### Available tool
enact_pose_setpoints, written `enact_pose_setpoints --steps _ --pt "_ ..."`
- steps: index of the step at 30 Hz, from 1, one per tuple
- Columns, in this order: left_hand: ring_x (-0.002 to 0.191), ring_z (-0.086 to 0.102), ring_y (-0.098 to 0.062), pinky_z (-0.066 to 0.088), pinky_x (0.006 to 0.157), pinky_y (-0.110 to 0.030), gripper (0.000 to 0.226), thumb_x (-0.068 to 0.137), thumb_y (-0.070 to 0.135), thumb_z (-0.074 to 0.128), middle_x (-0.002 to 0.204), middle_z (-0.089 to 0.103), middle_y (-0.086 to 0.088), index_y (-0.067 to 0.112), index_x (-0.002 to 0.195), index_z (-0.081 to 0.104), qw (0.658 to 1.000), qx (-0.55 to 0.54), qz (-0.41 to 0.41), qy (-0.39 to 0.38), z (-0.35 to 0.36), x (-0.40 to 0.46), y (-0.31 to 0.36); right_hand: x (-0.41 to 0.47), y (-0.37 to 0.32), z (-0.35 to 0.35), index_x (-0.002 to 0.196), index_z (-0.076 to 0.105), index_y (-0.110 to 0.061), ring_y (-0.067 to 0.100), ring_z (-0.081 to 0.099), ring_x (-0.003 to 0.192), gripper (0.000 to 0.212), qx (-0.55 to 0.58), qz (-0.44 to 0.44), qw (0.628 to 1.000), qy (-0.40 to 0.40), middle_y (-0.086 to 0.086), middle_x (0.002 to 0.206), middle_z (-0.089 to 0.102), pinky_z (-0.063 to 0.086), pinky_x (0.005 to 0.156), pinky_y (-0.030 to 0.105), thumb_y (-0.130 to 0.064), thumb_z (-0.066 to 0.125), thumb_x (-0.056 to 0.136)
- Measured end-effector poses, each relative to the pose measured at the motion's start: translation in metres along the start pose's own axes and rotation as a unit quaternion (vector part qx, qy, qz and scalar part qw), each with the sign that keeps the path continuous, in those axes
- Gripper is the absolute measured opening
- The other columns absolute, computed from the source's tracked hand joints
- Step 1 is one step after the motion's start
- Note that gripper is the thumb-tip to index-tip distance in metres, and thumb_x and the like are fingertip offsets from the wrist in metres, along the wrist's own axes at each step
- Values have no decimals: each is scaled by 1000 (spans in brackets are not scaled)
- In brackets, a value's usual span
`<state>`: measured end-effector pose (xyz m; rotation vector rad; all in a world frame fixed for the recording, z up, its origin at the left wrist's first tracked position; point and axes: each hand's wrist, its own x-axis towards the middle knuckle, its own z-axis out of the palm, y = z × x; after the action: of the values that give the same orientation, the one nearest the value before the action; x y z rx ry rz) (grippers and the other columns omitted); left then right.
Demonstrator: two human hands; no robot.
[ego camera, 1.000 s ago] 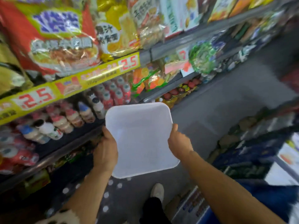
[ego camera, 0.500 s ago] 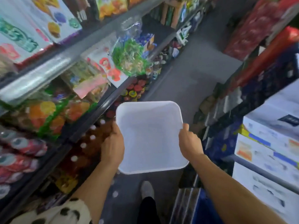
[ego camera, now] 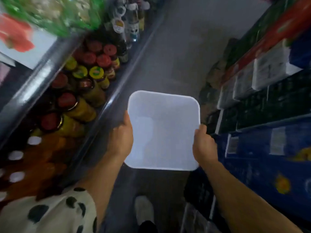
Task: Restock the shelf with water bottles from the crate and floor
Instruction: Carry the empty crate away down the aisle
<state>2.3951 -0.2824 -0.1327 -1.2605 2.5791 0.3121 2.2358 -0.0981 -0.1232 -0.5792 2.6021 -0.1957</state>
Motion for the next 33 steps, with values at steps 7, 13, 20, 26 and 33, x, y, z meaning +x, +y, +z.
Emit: enact_pose_setpoints --steps 7,13,20,26,33 --pt "101 61 -42 47 85 -49 67 95 3 39 119 60 -25 9 152 4 997 -51 24 -44 67 73 29 79 41 67 121 38 -2 37 60 75 25 -8 -2 999 37 23 93 65 40 62 38 -18 30 103" --pt "107 57 -45 43 89 -50 69 94 -2 38 122 58 -26 7 152 1 995 -69 32 -60 101 105 49 116 63 94 121 38 -6 29 53 73 29 47 18 998 37 18 97 62 46 67 38 -26 26 104" --pt "105 58 -45 44 86 -50 62 99 4 35 120 58 -25 7 152 3 995 -66 34 -63 134 120 50 130 77 126 121 37 -5 28 53 73 30 70 33 997 26 19 97 62 39 64 33 -27 25 104" --pt "105 58 -44 44 85 -49 62 99 4 35 121 57 -24 7 152 4 995 -68 31 -66 148 122 44 129 74 141 118 38 -5 28 53 69 27 52 28 998 39 18 91 62 40 60 34 -25 25 104" --pt "106 57 -46 43 86 -50 57 102 12 34 122 57 -27 7 152 6 992 -80 29 -88 146 124 37 127 68 144 119 37 -6 25 50 74 28 44 22 998 40 18 98 61 42 64 35 -27 25 104"
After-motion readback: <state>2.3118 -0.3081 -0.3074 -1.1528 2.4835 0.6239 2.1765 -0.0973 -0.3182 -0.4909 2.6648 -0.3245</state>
